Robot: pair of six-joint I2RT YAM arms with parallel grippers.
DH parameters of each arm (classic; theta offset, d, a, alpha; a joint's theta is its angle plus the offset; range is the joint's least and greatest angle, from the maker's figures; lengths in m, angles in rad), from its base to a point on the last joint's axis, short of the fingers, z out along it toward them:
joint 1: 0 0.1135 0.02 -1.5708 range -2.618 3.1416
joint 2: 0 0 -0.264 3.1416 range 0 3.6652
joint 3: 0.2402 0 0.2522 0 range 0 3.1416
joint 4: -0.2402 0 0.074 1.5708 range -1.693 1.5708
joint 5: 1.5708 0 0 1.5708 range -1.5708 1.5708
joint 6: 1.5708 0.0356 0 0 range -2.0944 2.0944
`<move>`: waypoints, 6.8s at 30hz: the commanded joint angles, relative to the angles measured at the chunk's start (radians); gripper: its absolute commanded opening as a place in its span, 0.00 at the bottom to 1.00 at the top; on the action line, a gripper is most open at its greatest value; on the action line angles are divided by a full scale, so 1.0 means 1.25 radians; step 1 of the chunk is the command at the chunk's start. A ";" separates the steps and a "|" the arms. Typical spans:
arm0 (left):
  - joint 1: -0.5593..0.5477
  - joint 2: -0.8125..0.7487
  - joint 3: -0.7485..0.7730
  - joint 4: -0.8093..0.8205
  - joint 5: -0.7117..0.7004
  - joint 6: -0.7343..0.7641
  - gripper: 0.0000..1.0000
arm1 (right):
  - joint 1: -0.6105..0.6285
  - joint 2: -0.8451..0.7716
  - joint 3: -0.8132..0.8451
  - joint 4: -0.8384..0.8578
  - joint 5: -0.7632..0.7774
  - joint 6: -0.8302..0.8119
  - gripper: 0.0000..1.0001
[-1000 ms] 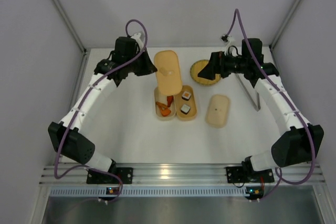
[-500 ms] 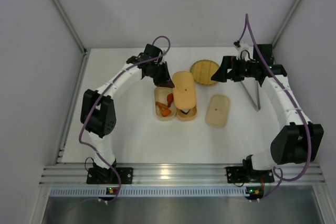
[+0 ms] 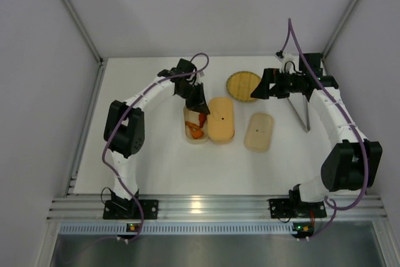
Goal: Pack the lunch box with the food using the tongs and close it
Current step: Close the box lid on the packing box.
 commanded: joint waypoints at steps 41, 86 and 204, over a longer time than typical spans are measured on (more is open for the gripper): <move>0.009 0.056 -0.034 0.128 -0.059 -0.101 0.00 | -0.014 0.032 -0.015 0.122 -0.059 0.086 0.99; 0.009 0.004 -0.022 0.101 -0.107 -0.052 0.47 | -0.014 0.051 -0.009 0.133 -0.087 0.103 1.00; -0.029 0.154 0.395 -0.041 0.013 0.677 0.60 | -0.118 0.171 0.042 0.121 -0.104 0.060 0.90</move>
